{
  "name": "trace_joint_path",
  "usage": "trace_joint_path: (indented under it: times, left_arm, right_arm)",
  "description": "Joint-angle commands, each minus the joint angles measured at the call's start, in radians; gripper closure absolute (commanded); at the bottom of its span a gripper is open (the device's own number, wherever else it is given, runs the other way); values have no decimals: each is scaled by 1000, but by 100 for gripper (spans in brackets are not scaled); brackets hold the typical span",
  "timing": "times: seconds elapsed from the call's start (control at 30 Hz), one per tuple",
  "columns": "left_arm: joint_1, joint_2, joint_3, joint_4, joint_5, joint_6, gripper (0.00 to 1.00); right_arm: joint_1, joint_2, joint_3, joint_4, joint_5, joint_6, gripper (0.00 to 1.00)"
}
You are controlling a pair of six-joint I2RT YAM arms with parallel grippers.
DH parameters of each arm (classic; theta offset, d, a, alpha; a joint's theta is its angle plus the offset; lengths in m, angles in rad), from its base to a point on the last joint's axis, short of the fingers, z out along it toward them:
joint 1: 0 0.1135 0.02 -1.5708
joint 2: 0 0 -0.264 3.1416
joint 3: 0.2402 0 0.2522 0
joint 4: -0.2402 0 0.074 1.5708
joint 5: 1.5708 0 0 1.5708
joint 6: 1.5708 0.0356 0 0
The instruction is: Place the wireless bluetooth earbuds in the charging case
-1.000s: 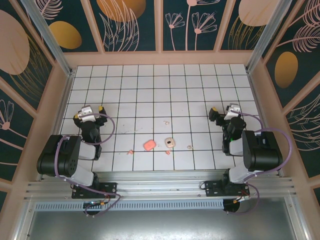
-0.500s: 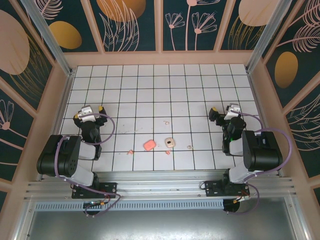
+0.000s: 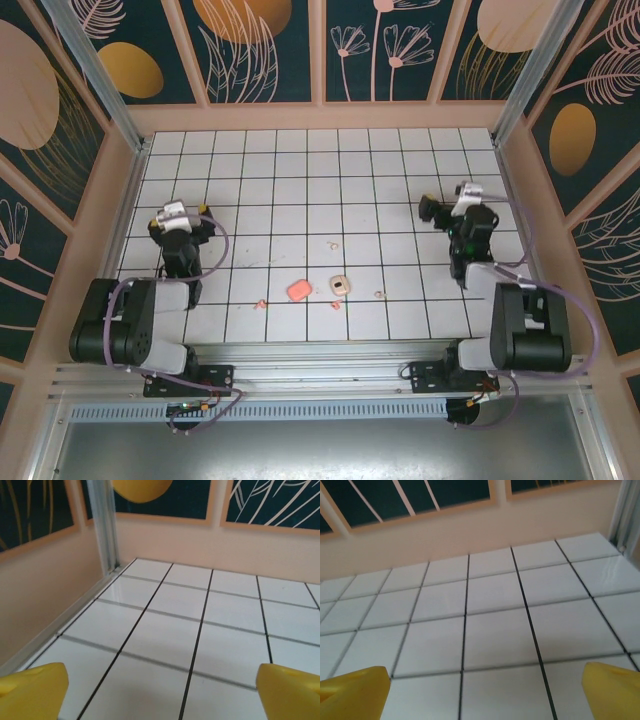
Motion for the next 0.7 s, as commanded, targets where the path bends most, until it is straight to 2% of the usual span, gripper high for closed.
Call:
trace_joint_path:
  times: [0.0,0.17,0.27,0.43,0.47,0.57,0.67]
  left_arm:
    - [6,-67,159,-353,90,-16,13]
    - [5,-94,377,-789,221,-120,28]
    - [3,-103,436,-972,300,-159,35]
    - [2,-132,452,-1133,351,-237,38]
    - [3,-132,459,-1167,348,-244,38]
    - [2,-132,466,-1235,366,-257,38]
    - [2,-131,461,-1263,389,-273,38]
  right_arm:
    - [48,-82,174,-464,49,56,1]
    - [185,-83,440,-965,122,171,1]
    - [304,-47,544,-1183,77,247,1]
    - [552,33,616,-1375,86,368,2]
    - [597,50,622,-1388,72,383,6]
    - [694,102,643,-1418,11,406,14]
    - [750,177,668,-1481,18,412,20]
